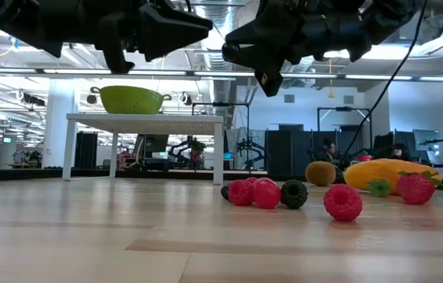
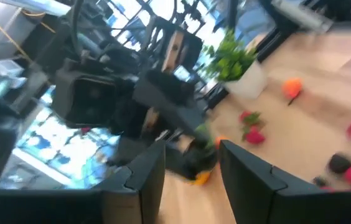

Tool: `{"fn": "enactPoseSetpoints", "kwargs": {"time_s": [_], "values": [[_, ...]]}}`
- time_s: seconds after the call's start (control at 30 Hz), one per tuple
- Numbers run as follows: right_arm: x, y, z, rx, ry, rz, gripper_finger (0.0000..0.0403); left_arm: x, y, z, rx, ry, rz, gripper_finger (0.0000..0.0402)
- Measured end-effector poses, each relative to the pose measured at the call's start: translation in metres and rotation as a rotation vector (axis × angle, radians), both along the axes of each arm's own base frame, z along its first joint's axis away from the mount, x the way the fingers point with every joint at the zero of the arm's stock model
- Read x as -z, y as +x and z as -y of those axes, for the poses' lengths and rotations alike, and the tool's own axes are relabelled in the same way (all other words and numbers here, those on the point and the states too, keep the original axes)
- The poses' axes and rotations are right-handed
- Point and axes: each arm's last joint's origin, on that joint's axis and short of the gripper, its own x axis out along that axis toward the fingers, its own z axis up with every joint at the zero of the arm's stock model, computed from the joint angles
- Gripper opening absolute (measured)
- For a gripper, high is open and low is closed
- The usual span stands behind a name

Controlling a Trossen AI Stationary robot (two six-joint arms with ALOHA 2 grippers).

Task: Pick & Place Fruit
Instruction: Put the black cherry into the green strainer bowl on the shelf

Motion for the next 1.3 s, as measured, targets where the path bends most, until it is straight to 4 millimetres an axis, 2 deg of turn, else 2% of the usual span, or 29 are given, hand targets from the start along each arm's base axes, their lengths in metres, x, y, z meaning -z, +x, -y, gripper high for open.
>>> {"fn": "enactPoseSetpoints", "kwargs": {"time_s": [0.23, 0.4, 0.7, 1.03, 1.17, 1.3], "values": [[-0.001, 0.0, 0.001, -0.007, -0.032, 0.016, 0.0103, -0.004, 0.0, 0.001, 0.078, -0.138, 0.031, 0.0143], [-0.007, 0.003, 0.005, 0.0, -0.055, 0.053, 0.0103, -0.008, 0.0, 0.001, 0.103, -0.145, 0.07, 0.0143], [-0.031, 0.013, 0.004, -0.014, -0.112, 0.141, 0.0103, -0.011, 0.001, -0.006, 0.08, -0.147, 0.102, 0.0143], [-0.032, 0.014, 0.004, -0.014, -0.112, 0.143, 0.0103, -0.018, 0.0, -0.005, 0.089, -0.16, 0.176, 0.0142], [-0.032, 0.014, 0.004, -0.014, -0.112, 0.143, 0.0103, -0.018, 0.0, -0.003, 0.095, -0.161, 0.174, 0.0126], [-0.032, 0.014, 0.004, -0.014, -0.112, 0.143, 0.0103, -0.018, 0.0, -0.003, 0.096, -0.161, 0.173, 0.0082]]}}
